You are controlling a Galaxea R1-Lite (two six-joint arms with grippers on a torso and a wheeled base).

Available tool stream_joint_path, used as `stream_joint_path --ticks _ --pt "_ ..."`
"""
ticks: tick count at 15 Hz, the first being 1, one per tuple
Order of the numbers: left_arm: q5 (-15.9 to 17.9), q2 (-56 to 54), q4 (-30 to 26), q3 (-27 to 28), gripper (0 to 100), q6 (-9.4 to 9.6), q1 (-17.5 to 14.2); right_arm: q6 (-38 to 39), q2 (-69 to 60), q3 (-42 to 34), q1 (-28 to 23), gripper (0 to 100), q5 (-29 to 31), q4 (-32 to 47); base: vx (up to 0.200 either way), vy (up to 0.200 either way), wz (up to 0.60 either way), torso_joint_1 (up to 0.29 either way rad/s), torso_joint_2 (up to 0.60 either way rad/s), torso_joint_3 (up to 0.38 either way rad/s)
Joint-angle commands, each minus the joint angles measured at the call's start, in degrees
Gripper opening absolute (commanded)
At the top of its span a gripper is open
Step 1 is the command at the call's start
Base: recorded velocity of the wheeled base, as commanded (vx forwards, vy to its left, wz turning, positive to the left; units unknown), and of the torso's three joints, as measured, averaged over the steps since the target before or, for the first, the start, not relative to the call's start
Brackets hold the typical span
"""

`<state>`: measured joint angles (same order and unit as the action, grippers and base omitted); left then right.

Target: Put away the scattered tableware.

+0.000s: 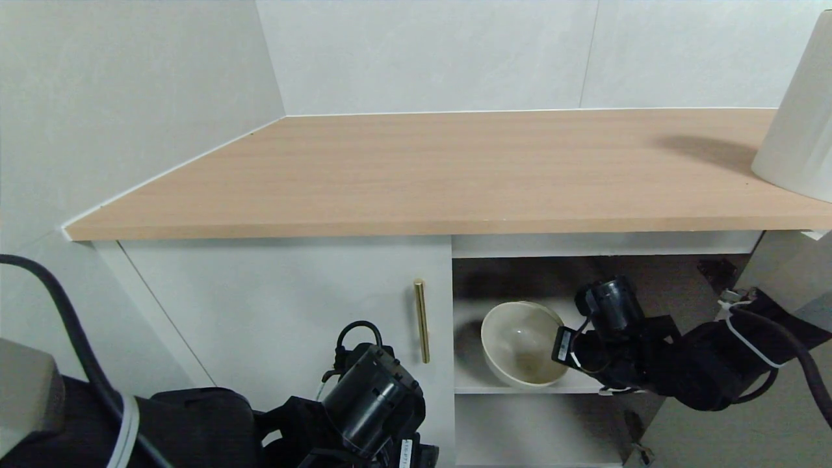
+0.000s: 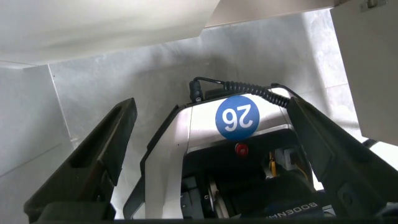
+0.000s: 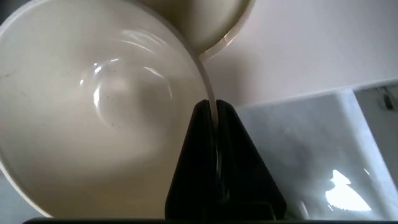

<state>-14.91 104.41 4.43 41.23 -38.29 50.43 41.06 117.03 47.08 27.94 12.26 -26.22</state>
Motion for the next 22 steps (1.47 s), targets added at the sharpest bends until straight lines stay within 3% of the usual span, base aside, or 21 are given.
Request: stream_joint_path --ticks 1,4,22 --pt "-0.03 0.0 0.06 -0.01 100 -0.03 0.02 0.07 1.01 0.21 -0.61 0 0.3 -3.84 0.0 0.0 0.0 0.0 0.0 0.0" --pt "-0.03 0.0 -0.03 -0.01 100 -0.03 0.02 0.07 4.96 1.26 -1.49 0 3.47 -7.53 0.0 0.0 0.0 0.0 0.0 0.0" --pt "-0.03 0.09 -0.03 -0.01 100 -0.03 -0.07 2.62 9.97 6.45 -4.91 0 8.04 -7.0 0.0 0.0 0.0 0.0 0.0 0.0"
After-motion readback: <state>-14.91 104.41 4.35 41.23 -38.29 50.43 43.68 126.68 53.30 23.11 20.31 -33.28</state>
